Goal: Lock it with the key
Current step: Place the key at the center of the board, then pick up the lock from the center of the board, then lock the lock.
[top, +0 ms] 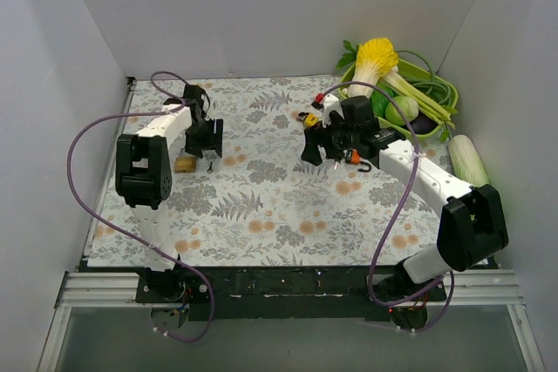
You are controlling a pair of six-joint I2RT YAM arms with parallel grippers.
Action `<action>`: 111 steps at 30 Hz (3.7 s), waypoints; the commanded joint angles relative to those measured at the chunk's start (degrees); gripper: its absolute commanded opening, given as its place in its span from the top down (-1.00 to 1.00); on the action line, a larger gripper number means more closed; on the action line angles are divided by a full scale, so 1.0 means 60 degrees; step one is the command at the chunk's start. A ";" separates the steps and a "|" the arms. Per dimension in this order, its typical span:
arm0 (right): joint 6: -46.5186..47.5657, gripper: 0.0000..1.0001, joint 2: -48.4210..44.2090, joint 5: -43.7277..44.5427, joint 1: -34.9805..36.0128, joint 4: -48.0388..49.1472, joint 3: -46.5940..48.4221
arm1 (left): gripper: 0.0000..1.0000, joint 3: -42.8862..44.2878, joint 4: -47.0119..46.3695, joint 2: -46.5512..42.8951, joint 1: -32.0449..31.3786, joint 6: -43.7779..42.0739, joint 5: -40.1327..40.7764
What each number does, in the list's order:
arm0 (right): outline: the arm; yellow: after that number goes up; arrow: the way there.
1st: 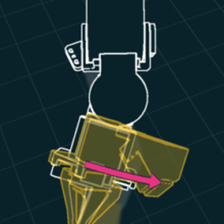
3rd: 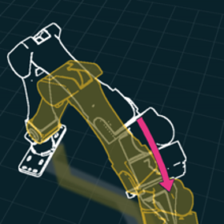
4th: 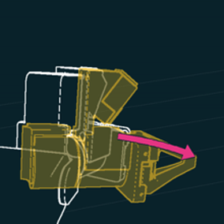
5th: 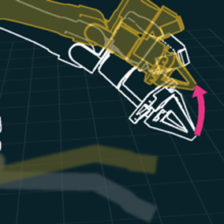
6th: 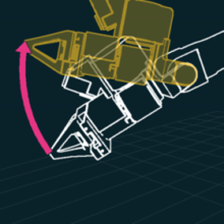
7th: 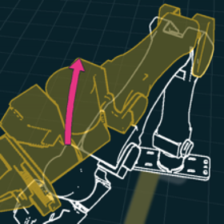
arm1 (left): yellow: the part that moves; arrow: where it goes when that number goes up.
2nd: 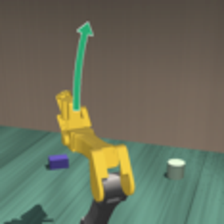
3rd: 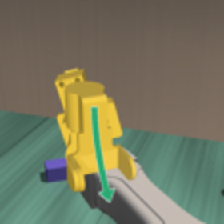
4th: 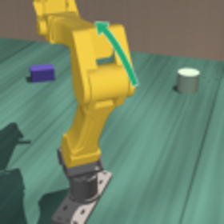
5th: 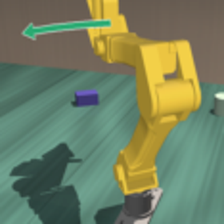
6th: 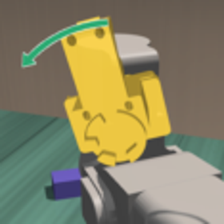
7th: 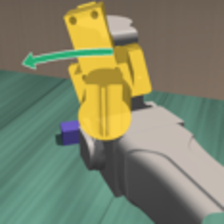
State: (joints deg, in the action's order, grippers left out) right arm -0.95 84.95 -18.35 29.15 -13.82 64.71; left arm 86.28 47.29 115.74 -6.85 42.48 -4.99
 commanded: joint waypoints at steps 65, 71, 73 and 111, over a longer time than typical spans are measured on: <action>-0.1129 0.97 0.2017 -0.3331 -0.2573 -0.1554 0.4644 | -0.97 -0.2866 -0.5874 -0.6253 0.0191 0.1666 -0.7357; -0.4554 0.97 0.1018 -0.1353 -0.2470 -0.0317 0.3278 | -0.88 -0.3027 -0.5319 -0.6591 -0.2223 -0.1086 -0.4197; -0.5552 0.97 0.1105 -0.0752 -0.2295 -0.0566 0.3292 | -0.85 -0.2999 -0.5231 -0.6285 -0.3173 -0.1526 -0.2658; -0.9040 0.97 0.1619 -0.0823 -0.1547 -0.0992 0.2165 | 0.86 -0.0508 -0.5347 -0.2313 -0.7588 -0.3593 0.4245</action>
State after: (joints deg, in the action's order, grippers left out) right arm -53.80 96.36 -20.71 19.66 -23.31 78.17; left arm 81.03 16.34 102.78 -52.36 21.65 18.26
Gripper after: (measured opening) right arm 0.546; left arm 0.199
